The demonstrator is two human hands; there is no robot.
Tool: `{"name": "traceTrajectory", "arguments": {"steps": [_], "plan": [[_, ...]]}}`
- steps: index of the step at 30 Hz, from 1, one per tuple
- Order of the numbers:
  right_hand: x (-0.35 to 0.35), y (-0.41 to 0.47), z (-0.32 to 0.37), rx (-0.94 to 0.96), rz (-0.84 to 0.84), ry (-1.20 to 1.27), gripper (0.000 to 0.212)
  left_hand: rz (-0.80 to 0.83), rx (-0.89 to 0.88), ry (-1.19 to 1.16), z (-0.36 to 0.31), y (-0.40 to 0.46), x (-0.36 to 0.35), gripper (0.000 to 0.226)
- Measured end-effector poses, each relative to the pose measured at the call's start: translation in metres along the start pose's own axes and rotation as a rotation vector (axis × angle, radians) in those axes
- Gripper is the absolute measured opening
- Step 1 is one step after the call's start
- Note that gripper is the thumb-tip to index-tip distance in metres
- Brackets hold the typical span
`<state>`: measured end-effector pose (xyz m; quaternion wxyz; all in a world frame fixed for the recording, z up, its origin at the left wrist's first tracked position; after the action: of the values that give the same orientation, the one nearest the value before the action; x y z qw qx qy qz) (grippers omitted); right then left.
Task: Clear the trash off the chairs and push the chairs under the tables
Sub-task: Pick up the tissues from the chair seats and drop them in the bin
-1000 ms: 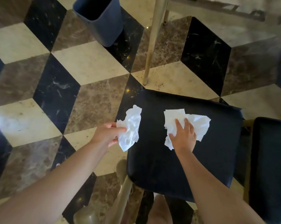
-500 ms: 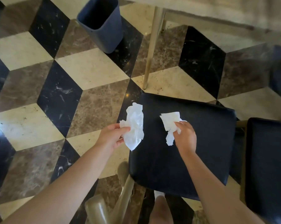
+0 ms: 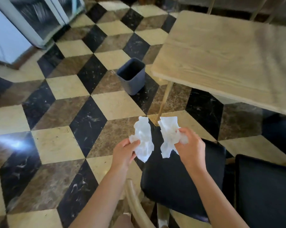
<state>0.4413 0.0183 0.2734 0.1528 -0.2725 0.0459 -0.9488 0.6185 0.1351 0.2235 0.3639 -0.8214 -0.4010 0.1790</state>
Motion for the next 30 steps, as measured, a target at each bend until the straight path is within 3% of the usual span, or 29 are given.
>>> {"name": "traceTrajectory", "arguments": {"steps": [7,19,30], "plan": [[-0.036,-0.037,0.078,0.125,0.022,-0.008,0.031,-0.063,-0.086,-0.042,-0.037,-0.014,0.082,0.03],[-0.224,-0.072,0.188,0.251,0.008,-0.067,0.028,-0.088,-0.167,-0.035,-0.125,0.031,0.276,0.022],[-0.292,0.025,0.208,0.305,0.02,-0.142,0.023,-0.099,-0.157,0.01,-0.204,0.137,0.266,0.02]]}}
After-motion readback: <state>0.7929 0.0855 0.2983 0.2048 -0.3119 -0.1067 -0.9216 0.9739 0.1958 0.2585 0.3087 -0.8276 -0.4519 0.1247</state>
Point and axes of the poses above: each hand's wrist, its own y-axis towards the middle knuckle, its own x-axis out of the back of the hand, z = x × y, the point moved 5 cm from there along y, towards the middle knuckle, and after that the axes turned 4 degrees about x, right-handed, at the moved point
